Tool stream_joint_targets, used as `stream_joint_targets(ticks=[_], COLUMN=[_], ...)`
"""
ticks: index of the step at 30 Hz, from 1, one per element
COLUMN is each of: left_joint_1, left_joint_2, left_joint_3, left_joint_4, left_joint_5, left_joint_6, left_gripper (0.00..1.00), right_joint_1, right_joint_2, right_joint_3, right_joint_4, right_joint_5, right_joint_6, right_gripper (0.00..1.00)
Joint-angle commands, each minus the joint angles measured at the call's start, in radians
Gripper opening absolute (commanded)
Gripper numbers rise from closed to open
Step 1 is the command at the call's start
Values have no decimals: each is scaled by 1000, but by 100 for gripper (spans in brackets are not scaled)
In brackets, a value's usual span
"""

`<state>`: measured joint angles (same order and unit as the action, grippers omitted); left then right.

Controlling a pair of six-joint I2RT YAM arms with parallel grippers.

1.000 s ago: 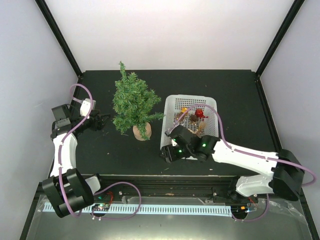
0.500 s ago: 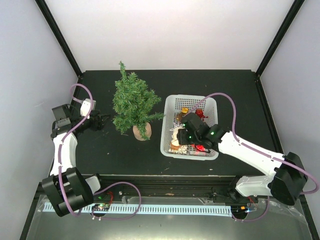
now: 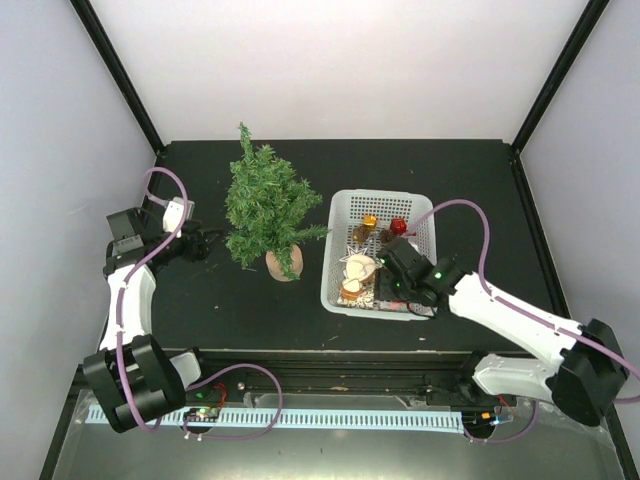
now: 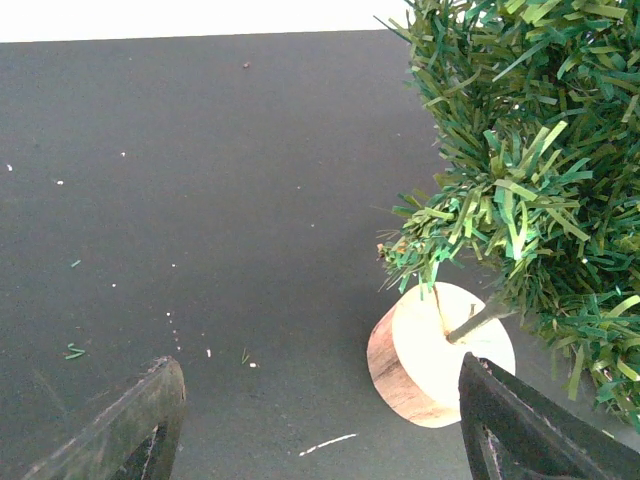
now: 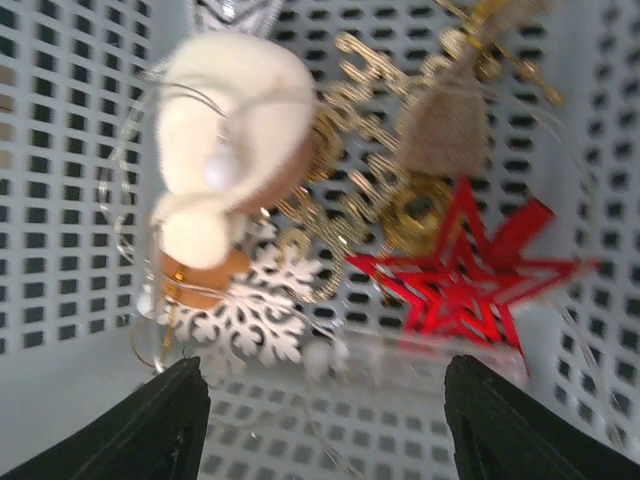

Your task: Decorate the small christmas tree

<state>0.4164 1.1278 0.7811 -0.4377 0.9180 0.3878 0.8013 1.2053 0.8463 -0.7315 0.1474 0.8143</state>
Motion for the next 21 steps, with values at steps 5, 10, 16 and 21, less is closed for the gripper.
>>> stream_joint_targets(ticks=[5,10,16,21], left_joint_1=[-35,-43,-45,-45], left_joint_2=[-17,-16,-10,11], left_joint_3=[28,28,36,61], left_joint_4=[-2,5,10,11], left_joint_5=[-4,-6,-16,-15], left_joint_6=[-15,-20,-19,-27], left_gripper=[75,75,75,75], right_joint_1=[-13,-39,-70,-70], right_joint_2=[-201,-235,-261,-236], right_joint_3=[-113,-140,-155,-81], right_joint_4=[-176,-299,-405,-304], right_joint_5=[-6,41,102,36], right_joint_6=[172,223,300,163], right_gripper=[72,73,76,80])
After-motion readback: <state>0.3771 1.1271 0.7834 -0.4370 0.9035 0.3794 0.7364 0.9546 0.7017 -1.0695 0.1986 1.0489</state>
